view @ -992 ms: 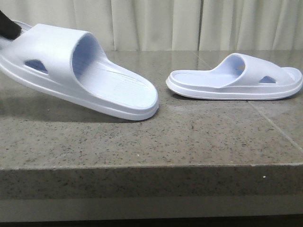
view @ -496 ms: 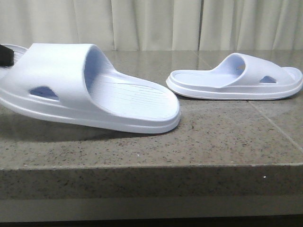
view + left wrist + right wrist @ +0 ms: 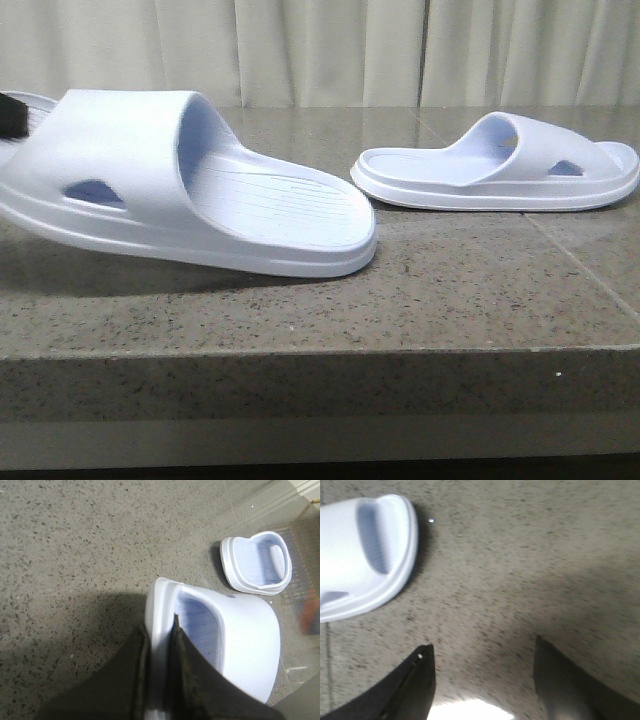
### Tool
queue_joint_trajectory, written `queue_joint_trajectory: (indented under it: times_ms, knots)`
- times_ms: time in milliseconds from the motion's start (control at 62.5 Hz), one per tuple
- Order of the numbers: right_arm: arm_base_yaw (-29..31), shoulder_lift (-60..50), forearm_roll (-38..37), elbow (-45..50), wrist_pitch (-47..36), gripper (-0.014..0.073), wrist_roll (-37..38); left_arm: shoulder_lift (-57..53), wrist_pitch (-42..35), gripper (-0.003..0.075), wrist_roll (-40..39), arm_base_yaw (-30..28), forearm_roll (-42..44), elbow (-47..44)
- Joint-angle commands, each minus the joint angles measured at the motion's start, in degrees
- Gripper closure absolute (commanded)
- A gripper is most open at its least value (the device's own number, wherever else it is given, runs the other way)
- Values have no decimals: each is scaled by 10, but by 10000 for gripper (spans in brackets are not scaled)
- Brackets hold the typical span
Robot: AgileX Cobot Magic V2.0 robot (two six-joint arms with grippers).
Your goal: Insert blue slippers together front up
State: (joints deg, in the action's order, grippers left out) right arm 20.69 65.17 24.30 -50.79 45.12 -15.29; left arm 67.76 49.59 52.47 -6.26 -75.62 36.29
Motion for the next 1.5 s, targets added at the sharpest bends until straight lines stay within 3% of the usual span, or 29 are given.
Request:
queue_joint_trajectory:
  times_ms: [0, 160, 288, 864, 1329, 1409, 1489]
  knots:
    - [40, 40, 137, -37, 9, 148, -104, -13, 10, 741, 1, 4, -40, 14]
    - [72, 126, 323, -63, 67, 148, -259, -13, 12, 741, 1, 4, -40, 14]
    - [72, 182, 393, -75, 76, 148, -314, -13, 14, 741, 1, 4, -40, 14]
    - [-15, 357, 403, -164, 79, 155, -333, -13, 15, 741, 1, 4, -40, 14]
    - [-37, 382, 412, -164, 105, 616, -342, -13, 15, 741, 1, 4, -43, 14]
    - [-36, 376, 422, -164, 105, 664, -342, -13, 15, 741, 1, 4, -43, 14]
    - [-36, 361, 426, -164, 105, 660, -342, -13, 17, 741, 1, 4, -47, 14]
